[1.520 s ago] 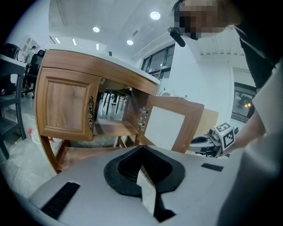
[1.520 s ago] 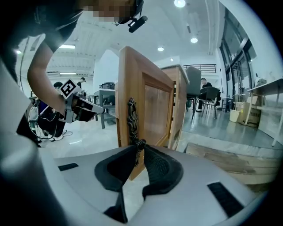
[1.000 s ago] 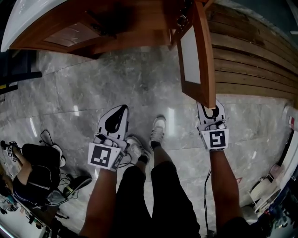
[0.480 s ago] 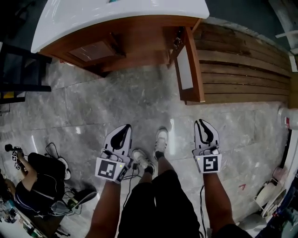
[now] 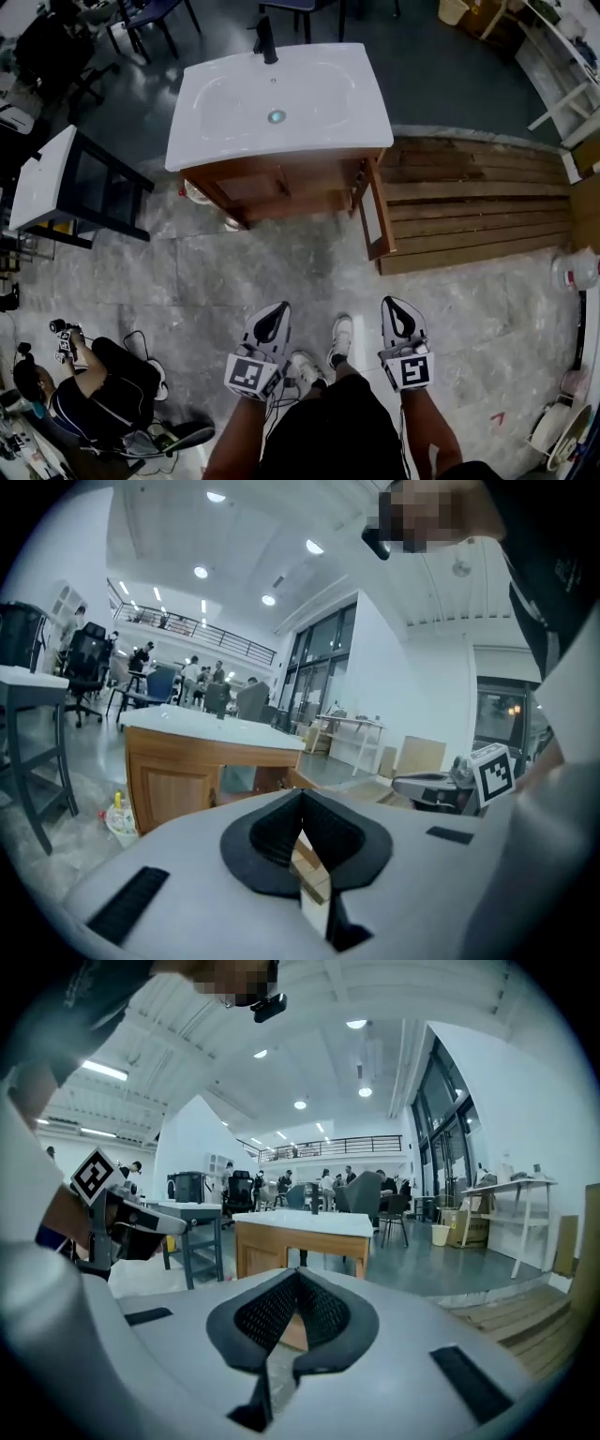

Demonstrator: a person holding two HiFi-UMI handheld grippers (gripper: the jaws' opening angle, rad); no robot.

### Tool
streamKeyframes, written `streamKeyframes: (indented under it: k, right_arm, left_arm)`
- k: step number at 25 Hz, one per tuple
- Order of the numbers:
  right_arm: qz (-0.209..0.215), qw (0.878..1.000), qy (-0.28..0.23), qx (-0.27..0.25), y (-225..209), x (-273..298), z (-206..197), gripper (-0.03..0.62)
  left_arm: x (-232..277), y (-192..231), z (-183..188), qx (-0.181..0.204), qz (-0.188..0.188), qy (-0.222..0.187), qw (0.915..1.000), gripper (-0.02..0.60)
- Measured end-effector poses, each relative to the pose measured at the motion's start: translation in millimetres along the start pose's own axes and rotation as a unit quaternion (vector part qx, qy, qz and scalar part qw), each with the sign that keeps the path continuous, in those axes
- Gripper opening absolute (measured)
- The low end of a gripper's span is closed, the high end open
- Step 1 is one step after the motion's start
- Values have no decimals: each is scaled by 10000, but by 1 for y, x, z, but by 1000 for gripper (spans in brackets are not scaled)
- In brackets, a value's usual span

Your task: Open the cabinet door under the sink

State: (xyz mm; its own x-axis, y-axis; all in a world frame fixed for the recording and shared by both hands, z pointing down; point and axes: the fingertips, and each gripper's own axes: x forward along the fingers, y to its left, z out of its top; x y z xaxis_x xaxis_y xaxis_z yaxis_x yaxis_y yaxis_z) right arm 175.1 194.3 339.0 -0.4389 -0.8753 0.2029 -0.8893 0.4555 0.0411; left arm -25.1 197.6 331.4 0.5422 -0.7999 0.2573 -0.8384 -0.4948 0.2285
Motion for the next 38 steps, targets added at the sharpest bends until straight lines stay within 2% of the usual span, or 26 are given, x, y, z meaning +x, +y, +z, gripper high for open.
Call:
streamKeyframes:
  k: [2, 6, 9, 12, 15, 22, 27, 38]
  right_arm:
    - [36, 10000, 24, 40, 15, -7, 29, 25]
    - [28, 9985, -525, 132, 40, -22, 89, 25]
    - [64, 9981, -608, 89, 48, -29, 120, 25]
    - [137, 9979, -640, 20, 56, -34, 145, 25]
    - [263, 9967, -759, -101, 69, -40, 169, 25]
    - [588, 9944, -792, -382, 105, -51, 178, 23]
    - [762, 9920, -899, -452, 117, -44, 198, 24]
    - [845, 9898, -995, -565, 148, -55, 200, 25]
  left_arm:
    - [-16, -7, 23, 75, -1, -126, 9999, 18]
    - [-52, -14, 55, 277, 89, -229, 9993, 18]
    - [-66, -18, 81, 295, 146, -313, 9990, 18]
    - [-78, -29, 111, 151, -34, -504, 9986, 18]
    - [-88, -43, 136, 280, -208, -705, 9969, 18]
    - [-105, -56, 147, 431, -230, -959, 9942, 18]
    - [-104, -54, 154, 392, -200, -962, 9944, 18]
    - [-130, -56, 156, 531, -209, -1100, 9923, 18]
